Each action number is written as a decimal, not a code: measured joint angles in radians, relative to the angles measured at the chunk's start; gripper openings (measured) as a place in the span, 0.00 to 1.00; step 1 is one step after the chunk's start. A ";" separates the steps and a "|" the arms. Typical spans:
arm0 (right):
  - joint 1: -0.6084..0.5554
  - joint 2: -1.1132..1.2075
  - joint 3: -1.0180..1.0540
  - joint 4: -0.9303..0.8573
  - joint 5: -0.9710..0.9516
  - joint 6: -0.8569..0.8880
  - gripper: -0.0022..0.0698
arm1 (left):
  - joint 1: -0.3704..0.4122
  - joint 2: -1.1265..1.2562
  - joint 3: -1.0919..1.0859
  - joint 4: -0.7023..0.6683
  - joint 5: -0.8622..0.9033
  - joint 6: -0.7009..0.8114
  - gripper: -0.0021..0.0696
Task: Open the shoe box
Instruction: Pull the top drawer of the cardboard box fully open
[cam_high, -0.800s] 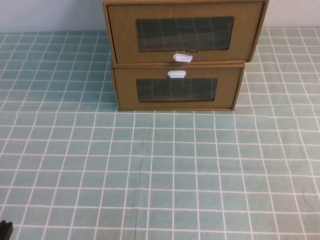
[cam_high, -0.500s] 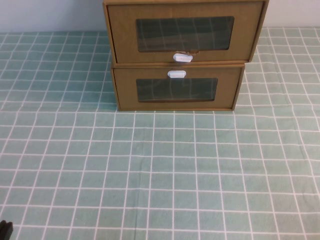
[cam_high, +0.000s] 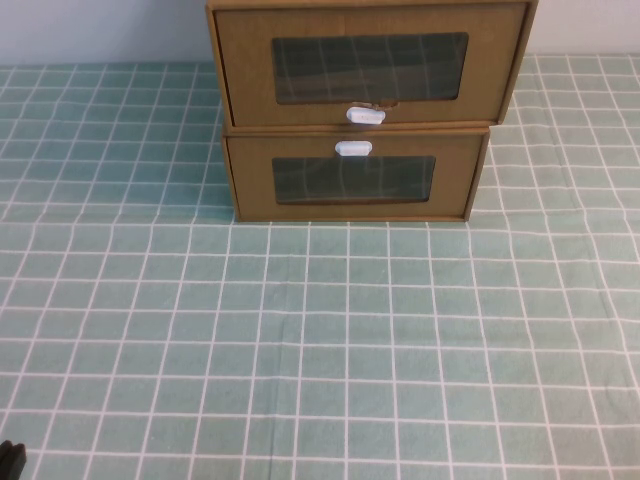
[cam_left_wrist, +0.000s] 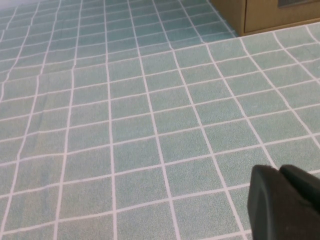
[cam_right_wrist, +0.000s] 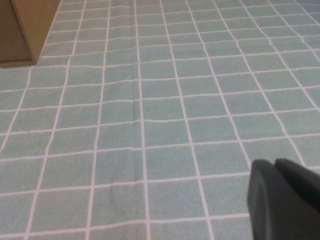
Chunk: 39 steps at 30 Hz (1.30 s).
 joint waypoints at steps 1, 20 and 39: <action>0.000 0.000 0.000 0.000 0.000 0.000 0.01 | 0.000 0.000 0.000 0.000 0.000 0.000 0.02; 0.000 0.000 0.000 -0.002 -0.202 0.000 0.01 | 0.000 0.000 0.000 0.000 -0.161 0.000 0.02; 0.000 -0.005 0.000 0.068 -0.859 0.000 0.01 | 0.000 -0.002 0.000 0.000 -1.045 -0.005 0.02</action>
